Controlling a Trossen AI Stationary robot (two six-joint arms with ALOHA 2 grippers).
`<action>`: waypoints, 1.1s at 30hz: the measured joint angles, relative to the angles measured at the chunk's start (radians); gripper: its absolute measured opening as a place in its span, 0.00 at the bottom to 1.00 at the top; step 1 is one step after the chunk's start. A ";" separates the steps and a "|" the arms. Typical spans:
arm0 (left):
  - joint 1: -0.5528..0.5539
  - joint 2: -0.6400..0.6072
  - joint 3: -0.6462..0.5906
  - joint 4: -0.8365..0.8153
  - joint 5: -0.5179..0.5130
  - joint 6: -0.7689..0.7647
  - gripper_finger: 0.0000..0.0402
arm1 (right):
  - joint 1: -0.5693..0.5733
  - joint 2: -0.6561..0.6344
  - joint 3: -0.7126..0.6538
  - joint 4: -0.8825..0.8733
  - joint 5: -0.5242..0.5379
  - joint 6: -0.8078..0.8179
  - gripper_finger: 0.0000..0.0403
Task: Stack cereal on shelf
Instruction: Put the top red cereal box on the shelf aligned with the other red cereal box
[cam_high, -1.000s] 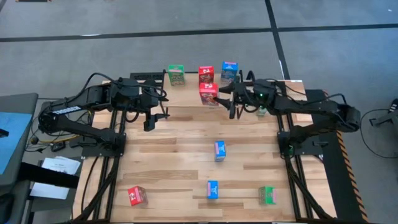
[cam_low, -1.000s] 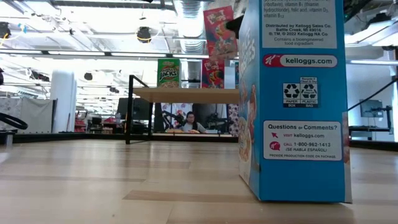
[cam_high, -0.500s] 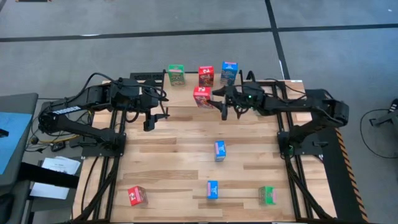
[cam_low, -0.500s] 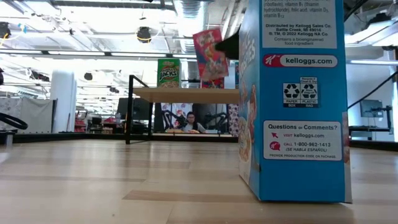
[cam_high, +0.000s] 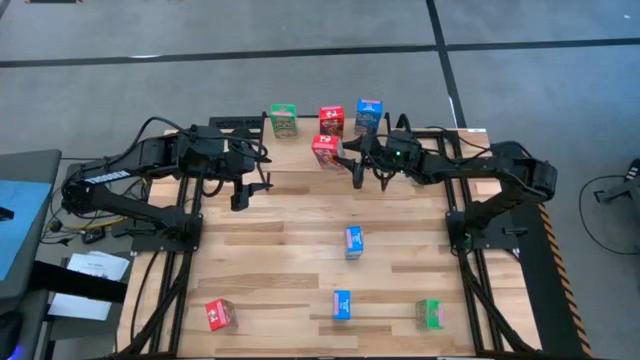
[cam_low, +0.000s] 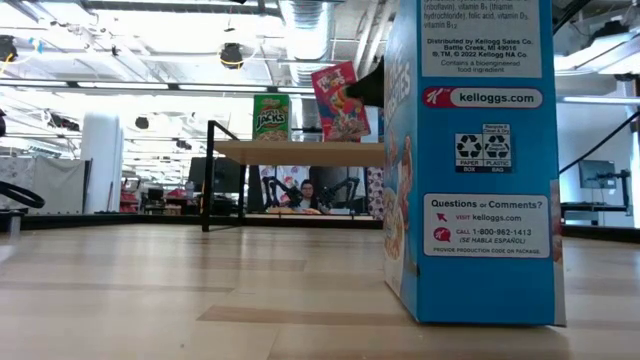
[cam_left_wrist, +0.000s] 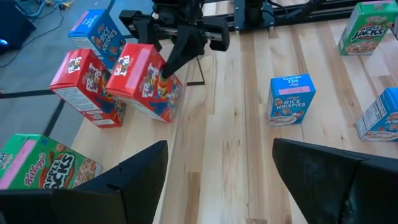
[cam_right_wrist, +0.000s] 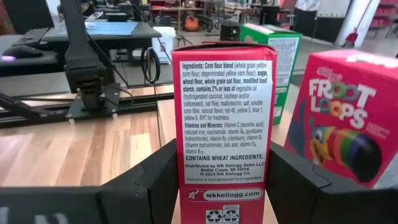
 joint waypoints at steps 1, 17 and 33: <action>0.000 0.000 0.000 0.000 0.000 0.000 0.69 | 0.000 0.000 0.000 0.000 0.000 -0.017 0.57; 0.000 0.000 0.000 0.000 0.000 0.000 0.69 | -0.013 0.000 0.000 -0.021 0.015 -0.031 0.62; 0.000 0.000 0.000 0.000 0.000 0.000 0.69 | -0.014 -0.018 0.001 -0.049 0.053 -0.049 0.66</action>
